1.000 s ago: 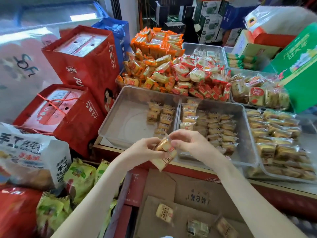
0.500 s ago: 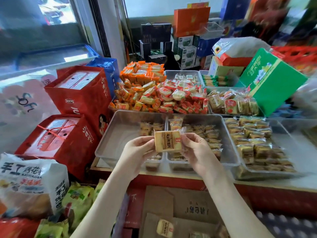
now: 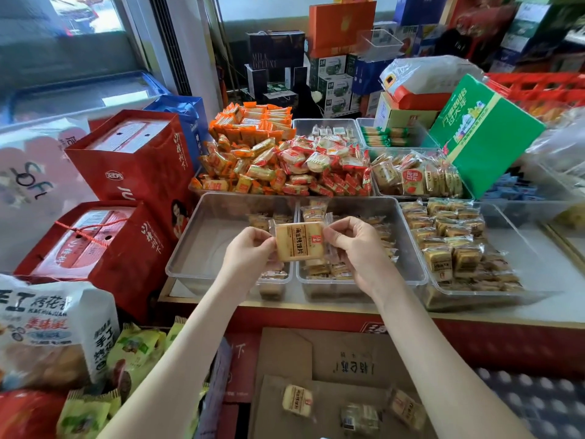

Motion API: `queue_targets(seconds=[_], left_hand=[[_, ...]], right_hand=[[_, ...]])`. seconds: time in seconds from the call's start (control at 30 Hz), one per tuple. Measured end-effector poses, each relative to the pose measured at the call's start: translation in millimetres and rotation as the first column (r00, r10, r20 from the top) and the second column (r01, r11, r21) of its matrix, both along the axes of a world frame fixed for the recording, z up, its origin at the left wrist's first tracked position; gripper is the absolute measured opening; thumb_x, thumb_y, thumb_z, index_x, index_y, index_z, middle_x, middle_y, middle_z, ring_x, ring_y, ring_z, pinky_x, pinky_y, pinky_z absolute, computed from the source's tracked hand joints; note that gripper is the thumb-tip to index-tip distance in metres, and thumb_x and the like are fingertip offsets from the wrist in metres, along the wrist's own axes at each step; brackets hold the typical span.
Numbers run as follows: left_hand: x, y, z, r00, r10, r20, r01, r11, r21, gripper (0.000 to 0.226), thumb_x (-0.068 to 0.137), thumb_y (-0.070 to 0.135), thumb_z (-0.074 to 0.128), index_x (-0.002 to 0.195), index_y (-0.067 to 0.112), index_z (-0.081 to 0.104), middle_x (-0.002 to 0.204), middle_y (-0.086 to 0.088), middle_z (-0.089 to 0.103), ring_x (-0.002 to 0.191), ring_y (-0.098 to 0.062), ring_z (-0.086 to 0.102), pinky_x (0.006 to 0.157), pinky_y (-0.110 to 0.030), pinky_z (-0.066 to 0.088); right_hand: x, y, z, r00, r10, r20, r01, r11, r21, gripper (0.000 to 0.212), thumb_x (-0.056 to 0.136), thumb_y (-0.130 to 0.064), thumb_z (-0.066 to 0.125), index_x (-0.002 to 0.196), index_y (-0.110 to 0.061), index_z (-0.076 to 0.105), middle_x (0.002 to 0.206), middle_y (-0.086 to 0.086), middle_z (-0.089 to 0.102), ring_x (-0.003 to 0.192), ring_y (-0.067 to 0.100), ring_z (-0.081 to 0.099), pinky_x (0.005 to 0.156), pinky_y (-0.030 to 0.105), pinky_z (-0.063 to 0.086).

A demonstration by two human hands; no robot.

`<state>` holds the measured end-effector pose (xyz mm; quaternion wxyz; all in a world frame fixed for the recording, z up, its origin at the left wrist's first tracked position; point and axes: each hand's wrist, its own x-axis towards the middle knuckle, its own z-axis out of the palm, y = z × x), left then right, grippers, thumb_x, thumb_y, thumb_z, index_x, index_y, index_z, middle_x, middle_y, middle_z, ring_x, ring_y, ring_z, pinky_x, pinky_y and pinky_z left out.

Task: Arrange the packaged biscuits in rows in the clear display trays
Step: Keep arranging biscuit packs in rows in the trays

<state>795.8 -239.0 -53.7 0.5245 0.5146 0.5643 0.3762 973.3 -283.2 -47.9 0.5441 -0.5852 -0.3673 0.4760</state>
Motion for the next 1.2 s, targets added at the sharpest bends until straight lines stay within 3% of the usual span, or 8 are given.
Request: queue_targets(seconds=[0.27, 0.5, 0.6, 0.7, 0.87, 0.97, 1.1, 1.2], left_hand=[[-4.3, -3.8, 6.5, 0.974, 0.023, -0.223, 0.021, 0.980, 0.196, 0.012, 0.097, 0.003, 0.053, 0.086, 0.008, 0.055, 0.086, -0.010, 0.066, 0.068, -0.016, 0.066, 0.062, -0.031, 0.061], [-9.8, -8.8, 0.2, 0.948, 0.100, -0.303, -0.001, 0.950, 0.312, 0.016, 0.094, 0.002, 0.053, 0.083, 0.013, 0.056, 0.086, -0.006, 0.068, 0.075, -0.022, 0.069, 0.067, -0.045, 0.060], [-9.9, -9.5, -2.3, 0.995, 0.055, -0.083, -0.033, 0.969, 0.245, 0.018, 0.097, 0.003, 0.054, 0.084, 0.015, 0.056, 0.095, -0.009, 0.069, 0.089, -0.022, 0.070, 0.082, -0.040, 0.060], [-7.4, -11.0, 8.0, 0.901, 0.020, 0.434, -0.013, 1.000, -0.019, 0.022, 0.105, 0.025, 0.042, 0.099, 0.009, 0.057, 0.101, -0.009, 0.067, 0.087, -0.022, 0.068, 0.079, -0.027, 0.059], [-10.9, -11.3, 5.8, 0.839, -0.041, 0.542, 0.134, 0.982, -0.134, 0.019, 0.099, 0.012, 0.051, 0.117, 0.008, 0.053, 0.103, -0.019, 0.066, 0.075, -0.021, 0.073, 0.066, -0.033, 0.061], [-14.2, -5.7, -2.1, 0.846, -0.087, 0.525, 0.116, 0.993, -0.023, 0.020, 0.095, 0.001, 0.052, 0.113, 0.009, 0.058, 0.099, -0.014, 0.069, 0.085, -0.022, 0.071, 0.070, -0.033, 0.062], [-11.4, -1.9, -9.7, 0.841, -0.215, 0.496, 0.204, 0.976, 0.077, 0.023, 0.085, 0.004, 0.059, 0.107, 0.008, 0.061, 0.095, -0.007, 0.073, 0.090, -0.018, 0.070, 0.071, -0.030, 0.060], [-7.6, 2.2, -21.9, 0.835, -0.206, 0.510, 0.222, 0.975, 0.029, 0.028, 0.080, 0.011, 0.062, 0.108, 0.005, 0.063, 0.102, -0.013, 0.069, 0.095, -0.023, 0.067, 0.079, -0.034, 0.060]], right_hand=[[7.8, 1.7, 5.2, 0.986, -0.044, 0.164, 0.047, 0.999, -0.017, 0.012, 0.088, -0.012, 0.069, 0.080, -0.011, 0.060, 0.080, 0.010, 0.064, 0.052, 0.004, 0.047, 0.052, 0.021, 0.042], [4.6, -2.9, -0.1, 0.955, 0.012, 0.297, -0.040, 0.995, 0.091, 0.009, 0.095, -0.003, 0.057, 0.088, -0.005, 0.053, 0.089, 0.009, 0.071, 0.064, 0.020, 0.072, 0.050, 0.036, 0.056], [5.6, -1.1, -9.5, 0.907, 0.002, 0.421, -0.104, 0.970, 0.219, 0.022, 0.096, -0.002, 0.056, 0.081, -0.017, 0.050, 0.097, -0.001, 0.071, 0.083, 0.015, 0.072, 0.070, 0.038, 0.060], [7.4, -5.3, -15.3, 0.838, -0.033, 0.544, -0.194, 0.915, 0.354, 0.021, 0.097, -0.003, 0.054, 0.083, -0.016, 0.047, 0.112, -0.009, 0.066, 0.102, -0.004, 0.064, 0.078, 0.020, 0.056], [14.2, -5.7, -31.8, 0.718, -0.125, 0.685, -0.381, 0.753, 0.536, 0.019, 0.096, 0.003, 0.052, 0.092, -0.014, 0.045, 0.131, 0.001, 0.055, 0.123, 0.003, 0.050, 0.096, 0.013, 0.046], [18.1, -1.9, -42.5, 0.547, -0.143, 0.825, -0.513, 0.722, 0.465, 0.027, 0.093, -0.002, 0.059, 0.108, -0.018, 0.043, 0.140, 0.011, 0.049, 0.124, 0.015, 0.049, 0.103, 0.014, 0.038], [23.9, 6.2, -62.0, 0.143, -0.447, 0.883, -0.578, 0.686, 0.441, 0.048, 0.089, -0.015, 0.051, 0.135, -0.019, 0.038, 0.138, 0.003, 0.034, 0.123, 0.022, 0.033, 0.107, 0.033, 0.029], [27.8, 13.1, -68.0, 0.073, -0.482, 0.873, -0.624, 0.661, 0.417, 0.048, 0.091, -0.016, 0.054, 0.136, -0.024, 0.039, 0.140, -0.001, 0.037, 0.128, 0.022, 0.034, 0.105, 0.039, 0.033]])
